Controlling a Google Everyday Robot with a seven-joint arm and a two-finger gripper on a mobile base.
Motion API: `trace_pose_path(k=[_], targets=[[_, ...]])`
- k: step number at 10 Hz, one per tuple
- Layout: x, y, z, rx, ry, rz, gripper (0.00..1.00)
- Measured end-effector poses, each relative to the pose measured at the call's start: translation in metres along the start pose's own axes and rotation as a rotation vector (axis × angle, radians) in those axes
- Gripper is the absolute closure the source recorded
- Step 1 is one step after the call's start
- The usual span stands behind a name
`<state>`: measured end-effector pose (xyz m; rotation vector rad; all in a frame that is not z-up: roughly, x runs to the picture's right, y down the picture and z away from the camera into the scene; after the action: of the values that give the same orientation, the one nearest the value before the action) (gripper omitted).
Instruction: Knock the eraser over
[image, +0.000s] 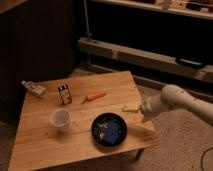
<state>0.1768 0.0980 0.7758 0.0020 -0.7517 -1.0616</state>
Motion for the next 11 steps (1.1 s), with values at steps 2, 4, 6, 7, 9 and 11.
trace_pose_path(k=[2,4,6,7,9,11], targets=[[0.049,-0.014,-0.043,0.12,0.132,-0.098,0.2],[0.078,-0.031,-0.073,0.21,0.237,-0.213,0.2],[0.086,-0.034,-0.083,0.229,0.267,-0.241,0.2],[0.082,-0.036,-0.081,0.203,0.249,-0.259,0.2],[0.076,-0.051,-0.068,0.14,0.225,-0.395,0.24],[0.069,-0.08,-0.046,0.033,0.21,-0.615,0.47]])
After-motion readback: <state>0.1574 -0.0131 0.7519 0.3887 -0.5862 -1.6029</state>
